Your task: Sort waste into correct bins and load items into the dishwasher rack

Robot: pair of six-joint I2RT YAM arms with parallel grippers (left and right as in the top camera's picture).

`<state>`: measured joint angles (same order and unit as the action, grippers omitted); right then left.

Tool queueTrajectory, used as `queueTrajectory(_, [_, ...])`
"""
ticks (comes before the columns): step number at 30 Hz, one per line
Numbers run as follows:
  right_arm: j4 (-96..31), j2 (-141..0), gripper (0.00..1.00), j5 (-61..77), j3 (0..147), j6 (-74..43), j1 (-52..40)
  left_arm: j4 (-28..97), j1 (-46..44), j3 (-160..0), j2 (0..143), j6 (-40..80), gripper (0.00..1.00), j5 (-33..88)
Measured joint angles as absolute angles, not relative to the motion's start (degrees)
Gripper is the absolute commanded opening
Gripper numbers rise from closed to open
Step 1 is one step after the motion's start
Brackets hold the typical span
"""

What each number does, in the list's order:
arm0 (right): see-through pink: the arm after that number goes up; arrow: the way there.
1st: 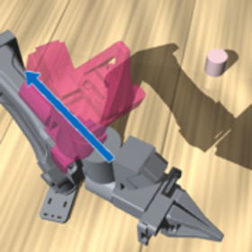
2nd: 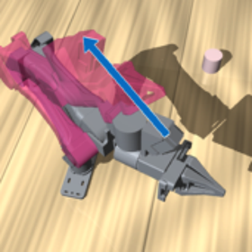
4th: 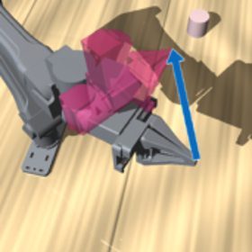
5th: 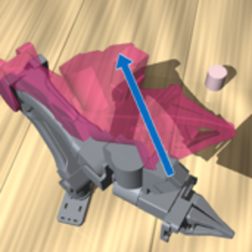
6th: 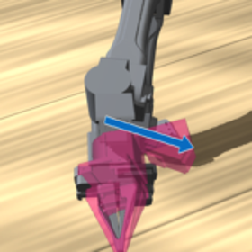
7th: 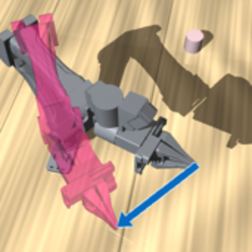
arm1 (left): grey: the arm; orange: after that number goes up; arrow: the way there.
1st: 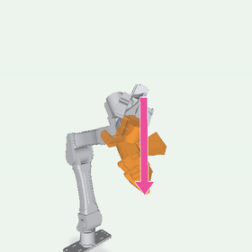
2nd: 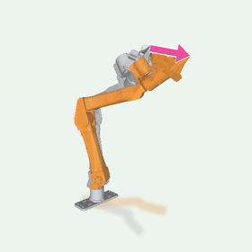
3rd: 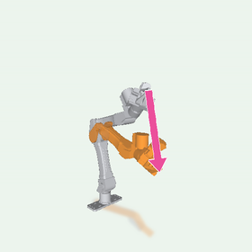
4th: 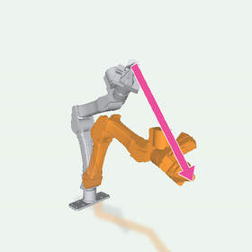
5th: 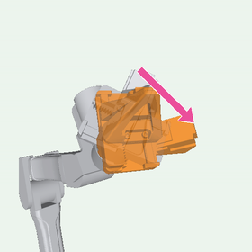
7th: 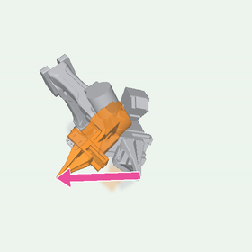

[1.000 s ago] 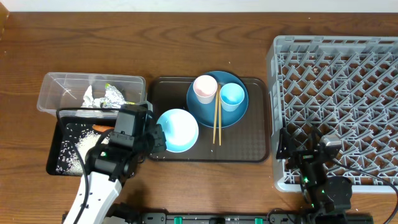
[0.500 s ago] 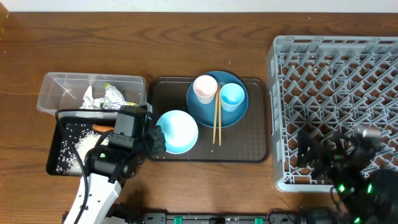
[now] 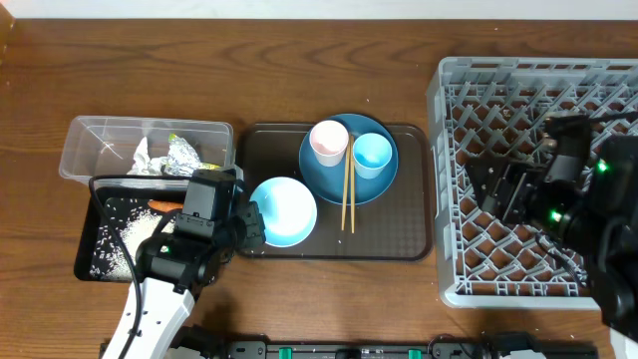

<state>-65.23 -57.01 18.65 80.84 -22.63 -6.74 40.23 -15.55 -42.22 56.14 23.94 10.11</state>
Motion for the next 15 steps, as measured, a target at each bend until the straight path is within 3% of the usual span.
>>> queueTrajectory(12, [-67.88, -65.19, 0.41, 5.1, 80.82, -26.33, -29.61, 40.25, -15.55, -42.22, 56.14, 23.94, 0.06, 10.11])
queueTrajectory(15, [-67.29, -68.18, 0.31, 1.76, 80.82, -28.18, -34.61, 40.34, -15.55, -42.22, 56.14, 23.94, 0.06, 10.11])
